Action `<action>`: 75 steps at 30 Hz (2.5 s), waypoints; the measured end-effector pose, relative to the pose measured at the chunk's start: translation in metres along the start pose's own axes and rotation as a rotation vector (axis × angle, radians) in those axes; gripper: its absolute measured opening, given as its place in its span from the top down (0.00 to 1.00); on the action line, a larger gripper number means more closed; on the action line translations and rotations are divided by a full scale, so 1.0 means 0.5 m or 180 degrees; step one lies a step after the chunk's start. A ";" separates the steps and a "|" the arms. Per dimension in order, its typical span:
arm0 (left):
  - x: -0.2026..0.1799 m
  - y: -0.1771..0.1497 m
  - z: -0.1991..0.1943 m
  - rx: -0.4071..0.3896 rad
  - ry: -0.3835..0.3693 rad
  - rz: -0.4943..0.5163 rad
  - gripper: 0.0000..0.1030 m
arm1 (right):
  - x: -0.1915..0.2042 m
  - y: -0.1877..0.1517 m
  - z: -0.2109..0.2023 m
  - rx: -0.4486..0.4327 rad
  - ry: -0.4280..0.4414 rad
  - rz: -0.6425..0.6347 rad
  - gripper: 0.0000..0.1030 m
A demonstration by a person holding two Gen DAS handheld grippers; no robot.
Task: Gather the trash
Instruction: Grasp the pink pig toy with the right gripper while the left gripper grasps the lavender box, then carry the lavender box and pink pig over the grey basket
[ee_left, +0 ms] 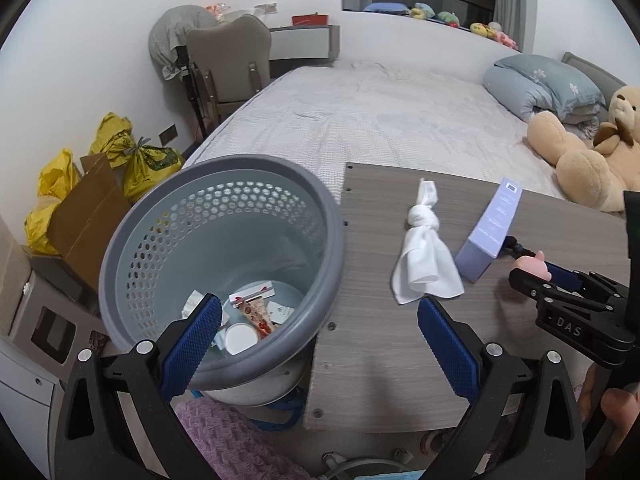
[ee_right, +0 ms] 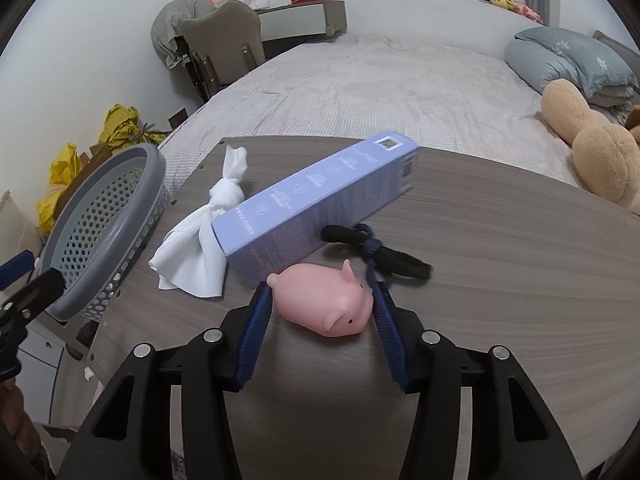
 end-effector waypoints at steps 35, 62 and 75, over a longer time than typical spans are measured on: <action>-0.379 0.087 0.215 0.0412 -0.0284 0.0951 0.22 | -0.227 -0.127 -0.068 -0.0201 0.0373 0.0845 0.51; -0.387 0.057 0.208 0.0631 -0.0582 0.0972 0.71 | -0.239 -0.124 -0.085 -0.0291 0.0370 0.0869 0.51; -0.344 0.098 0.117 0.0365 -0.0596 0.0712 0.71 | -0.227 -0.117 -0.112 -0.0352 0.0350 0.0818 0.51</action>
Point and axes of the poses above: each gripper's, at about its wrist camera, not at the fingertips, and z roughly the way its jaws point, x to its left, y to its top, the point moved 2 cm from there along z, roughly the way its jaws point, and after that the axes turned 9 degrees about -z, right-handed, at the moved point
